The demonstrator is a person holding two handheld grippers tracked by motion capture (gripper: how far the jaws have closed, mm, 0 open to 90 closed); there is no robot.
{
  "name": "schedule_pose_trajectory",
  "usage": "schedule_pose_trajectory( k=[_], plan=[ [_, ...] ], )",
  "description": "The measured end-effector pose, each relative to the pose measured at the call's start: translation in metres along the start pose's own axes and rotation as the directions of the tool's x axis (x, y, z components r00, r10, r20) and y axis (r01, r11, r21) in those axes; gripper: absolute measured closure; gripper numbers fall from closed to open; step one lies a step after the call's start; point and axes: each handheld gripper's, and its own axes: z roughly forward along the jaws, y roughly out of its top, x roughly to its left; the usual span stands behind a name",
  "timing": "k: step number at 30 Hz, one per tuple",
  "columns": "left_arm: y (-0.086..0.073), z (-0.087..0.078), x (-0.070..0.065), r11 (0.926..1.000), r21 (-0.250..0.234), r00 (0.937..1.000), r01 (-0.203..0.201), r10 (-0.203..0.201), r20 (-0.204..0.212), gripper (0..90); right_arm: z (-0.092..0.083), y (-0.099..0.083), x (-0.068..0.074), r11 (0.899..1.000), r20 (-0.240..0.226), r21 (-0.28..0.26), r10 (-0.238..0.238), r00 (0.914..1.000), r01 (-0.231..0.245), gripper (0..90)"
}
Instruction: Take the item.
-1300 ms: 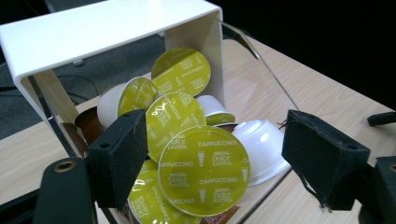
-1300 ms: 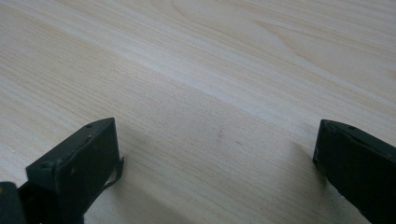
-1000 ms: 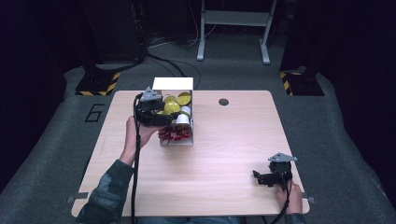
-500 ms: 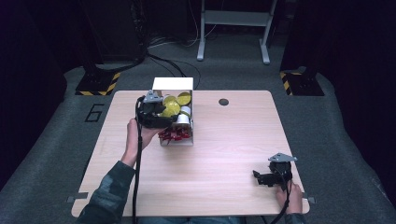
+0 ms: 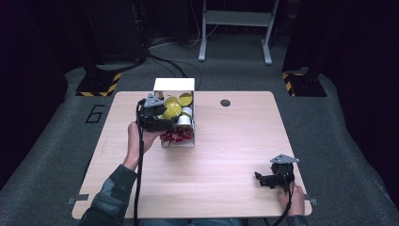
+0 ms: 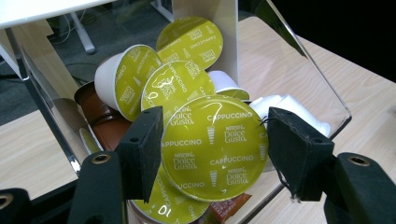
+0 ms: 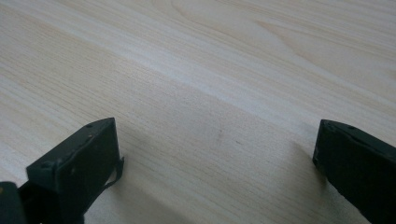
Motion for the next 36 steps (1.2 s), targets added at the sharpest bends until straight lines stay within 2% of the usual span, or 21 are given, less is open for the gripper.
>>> schedule_pose_trajectory(
  k=[4, 8, 16, 18, 28, 36],
  plan=[
    [0.001, -0.002, -0.001, 0.9999, -0.012, 1.0, -0.008, 0.008, 0.002, 37.9, 0.0, 0.0, 0.0, 1.0, 0.0, 0.0, 0.0, 1.0, 0.0, 0.0],
    [0.003, -0.003, 0.001, 0.9999, -0.015, 0.9999, 0.0, 0.0, 0.013, 38.0, 0.0, 0.0, 0.0, 1.0, -0.001, -0.003, -0.003, 1.0, 0.003, 0.0],
    [0.005, -0.006, 0.0, 0.9998, -0.02, 0.9999, -0.009, 0.009, 0.011, 38.1, -0.001, 0.0, 0.001, 1.0, -0.006, 0.0, 0.014, 0.9999, -0.014, 0.0],
    [0.005, -0.008, -0.001, 0.9994, -0.032, 0.9999, -0.012, 0.012, 0.007, 38.1, 0.0, 0.0, 0.0, 1.0, -0.008, -0.004, 0.005, 1.0, -0.005, 0.0],
    [0.008, -0.013, 0.005, 0.9983, -0.058, 1.0, -0.006, 0.006, 0.003, 38.2, 0.0, 0.0, 0.0, 1.0, -0.01, -0.005, 0.001, 1.0, -0.001, 0.0],
    [0.009, -0.025, 0.007, 0.9973, -0.073, 0.9999, -0.012, 0.013, 0.006, 38.3, 0.0, 0.0, 0.0, 1.0, -0.01, -0.005, 0.0, 1.0, 0.0, 0.0]
  ],
)
